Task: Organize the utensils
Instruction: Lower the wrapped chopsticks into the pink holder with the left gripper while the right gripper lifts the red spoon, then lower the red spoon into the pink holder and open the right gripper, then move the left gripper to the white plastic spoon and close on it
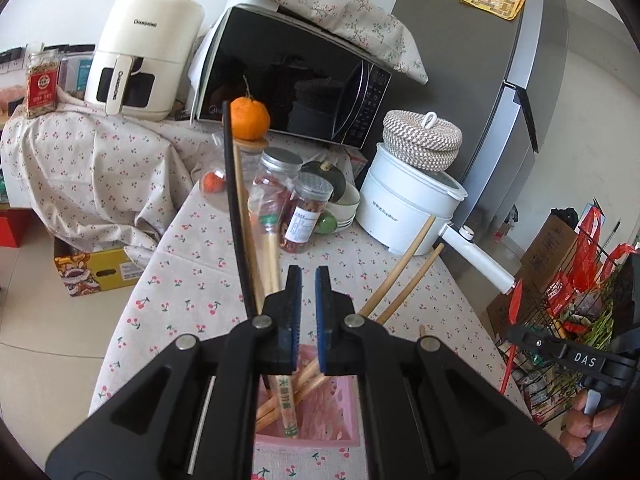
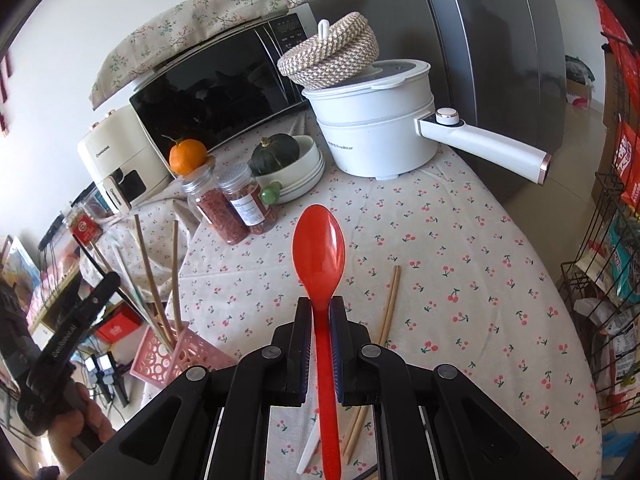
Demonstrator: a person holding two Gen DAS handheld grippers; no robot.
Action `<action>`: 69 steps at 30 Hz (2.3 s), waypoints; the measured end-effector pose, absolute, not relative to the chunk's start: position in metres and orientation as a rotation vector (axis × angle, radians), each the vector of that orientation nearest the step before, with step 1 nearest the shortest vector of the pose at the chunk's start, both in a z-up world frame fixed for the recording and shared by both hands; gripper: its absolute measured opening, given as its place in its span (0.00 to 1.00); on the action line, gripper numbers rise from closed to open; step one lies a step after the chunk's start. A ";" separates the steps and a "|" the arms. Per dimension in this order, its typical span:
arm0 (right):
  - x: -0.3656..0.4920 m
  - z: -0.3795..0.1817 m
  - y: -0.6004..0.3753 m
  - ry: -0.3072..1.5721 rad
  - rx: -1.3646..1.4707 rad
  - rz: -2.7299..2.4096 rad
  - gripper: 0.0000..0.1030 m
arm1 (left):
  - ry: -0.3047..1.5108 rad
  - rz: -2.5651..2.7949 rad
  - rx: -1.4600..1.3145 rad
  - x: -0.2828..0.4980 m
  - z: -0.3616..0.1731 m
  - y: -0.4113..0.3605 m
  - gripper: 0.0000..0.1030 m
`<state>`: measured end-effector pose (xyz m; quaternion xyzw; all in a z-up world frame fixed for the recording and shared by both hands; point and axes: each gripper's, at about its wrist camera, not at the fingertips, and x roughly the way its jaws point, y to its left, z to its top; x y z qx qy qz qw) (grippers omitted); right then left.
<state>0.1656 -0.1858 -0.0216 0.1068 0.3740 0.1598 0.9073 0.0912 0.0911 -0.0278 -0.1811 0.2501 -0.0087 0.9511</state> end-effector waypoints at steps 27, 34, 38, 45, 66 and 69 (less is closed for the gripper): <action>0.134 0.022 -0.079 0.448 0.436 0.413 0.09 | 0.887 -0.025 -0.330 0.048 -0.036 0.142 0.63; 0.136 0.012 -0.052 0.376 0.345 0.308 0.09 | 0.917 -0.042 -0.316 0.046 -0.042 0.144 0.64; 0.141 0.000 -0.050 0.409 0.342 0.295 0.09 | 0.923 -0.060 -0.307 0.048 -0.043 0.140 0.64; 0.135 -0.002 -0.059 0.475 0.383 0.371 0.21 | 0.935 -0.068 -0.256 0.050 -0.044 0.128 0.73; 0.118 -0.003 -0.220 0.775 0.247 0.207 0.76 | 0.970 -0.182 -0.100 0.053 -0.041 0.020 0.84; 0.117 -0.011 -0.242 0.820 0.237 0.179 0.80 | 0.975 -0.199 -0.079 0.056 -0.042 0.000 0.84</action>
